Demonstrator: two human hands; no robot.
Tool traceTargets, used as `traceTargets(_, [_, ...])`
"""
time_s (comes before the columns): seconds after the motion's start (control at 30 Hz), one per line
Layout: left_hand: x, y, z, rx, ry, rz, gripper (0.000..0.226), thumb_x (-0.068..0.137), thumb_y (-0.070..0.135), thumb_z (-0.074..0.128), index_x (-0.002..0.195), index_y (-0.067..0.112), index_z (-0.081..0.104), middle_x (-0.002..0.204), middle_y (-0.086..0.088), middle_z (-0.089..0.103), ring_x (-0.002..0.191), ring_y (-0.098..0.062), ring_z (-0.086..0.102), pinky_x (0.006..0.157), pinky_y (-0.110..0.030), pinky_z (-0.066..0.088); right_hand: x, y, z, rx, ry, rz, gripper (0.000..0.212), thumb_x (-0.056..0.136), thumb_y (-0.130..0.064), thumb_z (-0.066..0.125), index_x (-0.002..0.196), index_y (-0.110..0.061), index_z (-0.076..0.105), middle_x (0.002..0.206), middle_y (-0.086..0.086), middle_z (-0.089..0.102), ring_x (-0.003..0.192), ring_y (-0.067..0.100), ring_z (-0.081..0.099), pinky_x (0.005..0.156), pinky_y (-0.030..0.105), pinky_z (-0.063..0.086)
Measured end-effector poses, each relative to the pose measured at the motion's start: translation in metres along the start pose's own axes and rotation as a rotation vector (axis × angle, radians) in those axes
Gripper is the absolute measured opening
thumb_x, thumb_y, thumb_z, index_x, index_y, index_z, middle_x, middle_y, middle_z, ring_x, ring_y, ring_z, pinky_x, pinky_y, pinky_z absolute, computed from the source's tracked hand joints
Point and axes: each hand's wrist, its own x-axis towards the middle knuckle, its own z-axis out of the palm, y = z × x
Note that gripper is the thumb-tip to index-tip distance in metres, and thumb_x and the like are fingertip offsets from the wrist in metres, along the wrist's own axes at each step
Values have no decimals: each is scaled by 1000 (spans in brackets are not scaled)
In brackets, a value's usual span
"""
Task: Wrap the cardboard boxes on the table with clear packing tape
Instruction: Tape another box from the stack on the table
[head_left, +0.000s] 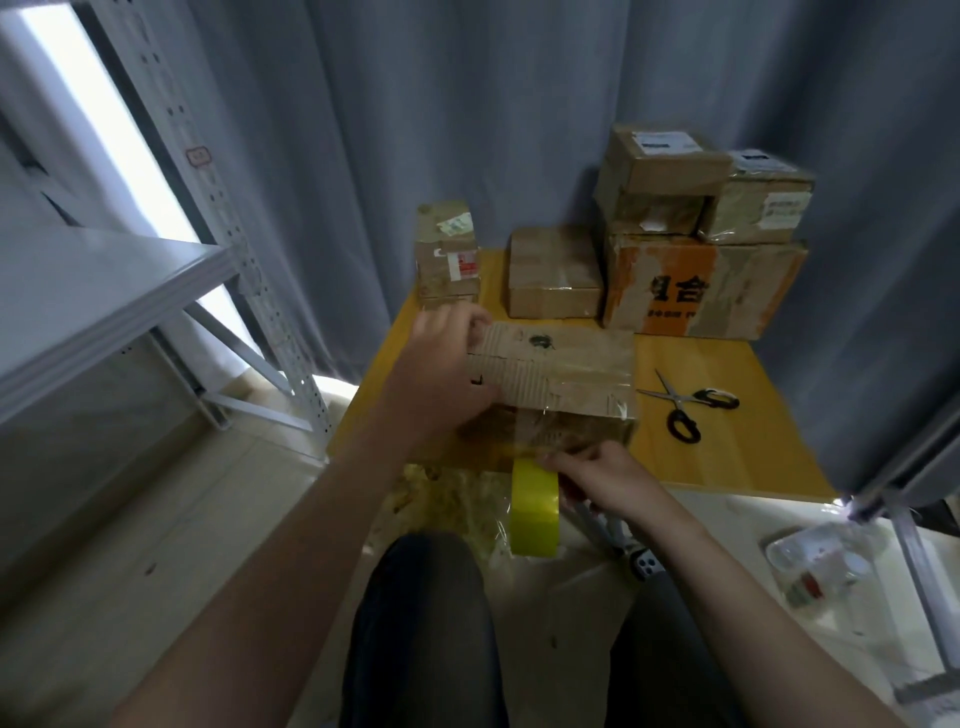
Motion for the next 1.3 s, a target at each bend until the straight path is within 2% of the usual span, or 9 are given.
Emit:
traceTargets(0.07, [21,-12,3,157,-252,47,99,64,44,91,148,35,39,155,1,34,149,-25,21,123,-57,25,-3,4,1,150,-41,39,38,94,-39,70,67,-12,69,62,9,65,49,16,56,53,28,44])
traceTargets(0.2, [51,-26,23,273,-613,130,127,59,59,92,158,48,15,171,14,0,158,-20,-14,122,-59,-9,-16,4,8,400,-33,101,29,92,-34,69,96,-7,63,67,7,64,53,18,62,48,26,49])
traceTargets(0.33, [55,-27,33,240,-594,53,111,67,65,86,157,43,25,160,6,26,149,-25,23,121,-51,29,-16,6,6,468,49,55,64,70,-58,70,119,-19,67,105,17,77,98,36,74,91,55,60])
traceTargets(0.57, [68,-19,1,-2,-655,-146,78,75,66,80,142,30,61,136,6,63,122,-18,60,95,-36,51,-60,-20,-11,528,173,-294,21,102,-16,60,115,0,61,76,20,75,61,31,71,62,37,60])
traceTargets(0.7, [62,-39,-2,-219,-726,-355,55,73,70,79,114,34,76,110,-3,77,102,-28,74,93,-62,57,-62,-40,-15,552,222,-418,17,102,-11,59,114,0,64,73,11,75,60,22,71,58,28,57])
traceTargets(0.9, [63,-26,-6,-32,-487,-201,74,84,54,78,145,18,57,143,-1,61,126,-21,59,97,-33,49,-39,-62,-9,380,345,-525,22,103,-27,60,89,-13,70,64,-12,69,57,-1,64,55,12,47])
traceTargets(1.03, [44,-25,11,237,-669,-121,148,46,92,76,163,31,9,169,0,17,155,-31,17,124,-61,19,-15,-76,-5,366,396,-539,34,103,-33,61,82,-9,72,57,-10,65,54,0,62,52,16,47])
traceTargets(1.1, [34,-29,28,317,-587,-156,146,56,86,76,163,32,-7,173,2,2,159,-28,3,122,-68,-2,-3,-85,-4,338,423,-539,35,103,-36,62,76,-15,69,55,-12,62,53,0,59,53,19,45])
traceTargets(1.3, [33,-37,39,195,-426,-202,127,62,78,76,162,32,12,166,-3,26,150,-32,29,115,-69,26,12,-80,0,310,446,-545,35,103,-38,61,75,-19,70,60,-7,67,58,3,63,56,21,48])
